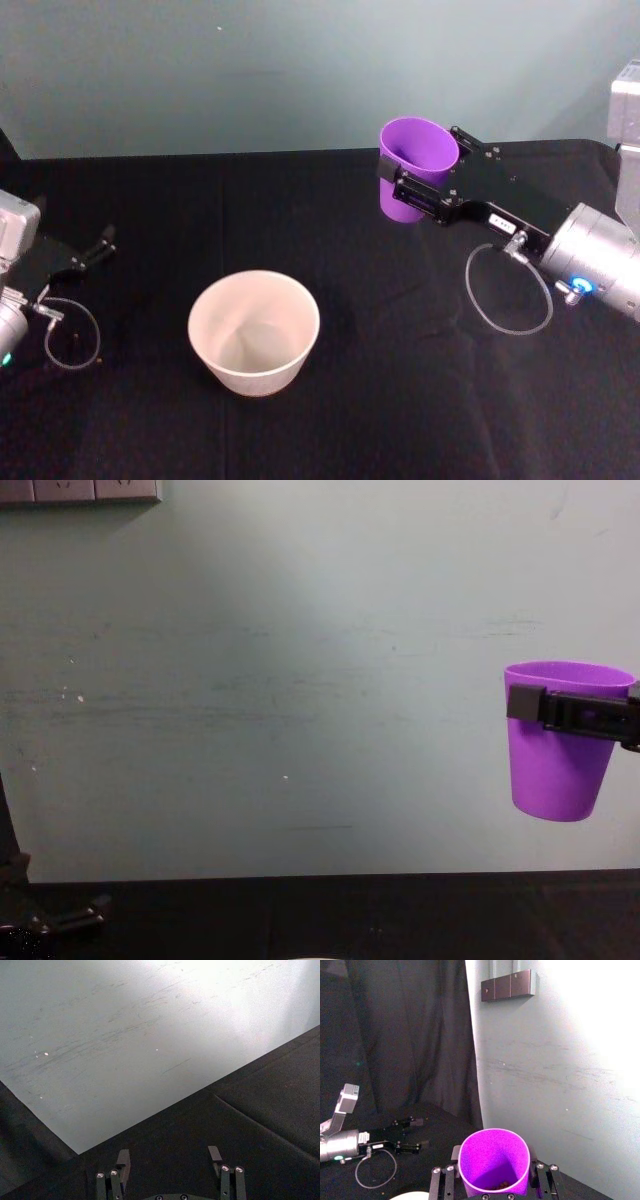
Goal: Pick up the cup and pour the mung beans from the cup into the bowl.
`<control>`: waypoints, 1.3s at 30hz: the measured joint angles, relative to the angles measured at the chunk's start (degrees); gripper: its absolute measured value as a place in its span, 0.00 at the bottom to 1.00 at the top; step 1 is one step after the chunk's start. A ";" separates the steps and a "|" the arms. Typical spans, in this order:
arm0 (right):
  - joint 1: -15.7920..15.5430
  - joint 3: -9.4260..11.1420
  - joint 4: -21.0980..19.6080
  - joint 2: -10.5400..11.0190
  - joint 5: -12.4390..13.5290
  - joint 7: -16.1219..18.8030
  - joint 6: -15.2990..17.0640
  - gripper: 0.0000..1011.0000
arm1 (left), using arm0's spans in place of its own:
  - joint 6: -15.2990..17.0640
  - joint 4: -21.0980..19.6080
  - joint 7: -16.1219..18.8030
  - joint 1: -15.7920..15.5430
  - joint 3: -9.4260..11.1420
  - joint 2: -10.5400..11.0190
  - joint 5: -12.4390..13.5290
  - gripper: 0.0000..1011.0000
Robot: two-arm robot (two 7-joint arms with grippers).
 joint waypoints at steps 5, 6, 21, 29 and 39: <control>0.00 0.00 0.00 0.00 0.00 0.00 0.00 0.73 | 0.00 0.00 0.00 0.00 0.00 0.00 0.00 1.00; 0.00 0.00 0.00 0.00 0.00 0.00 0.00 0.73 | 0.00 0.00 0.00 0.00 0.00 0.00 0.00 1.00; 0.00 0.00 0.00 0.00 0.00 0.00 0.00 0.73 | 0.00 0.00 0.00 0.00 0.00 0.00 0.00 1.00; 0.00 0.00 0.00 0.00 0.00 0.00 0.00 0.73 | 0.00 0.00 0.00 0.00 0.00 0.00 0.00 1.00; 0.00 0.00 0.00 0.00 0.00 0.00 0.00 0.73 | 0.00 0.00 0.00 0.00 0.00 0.00 0.00 1.00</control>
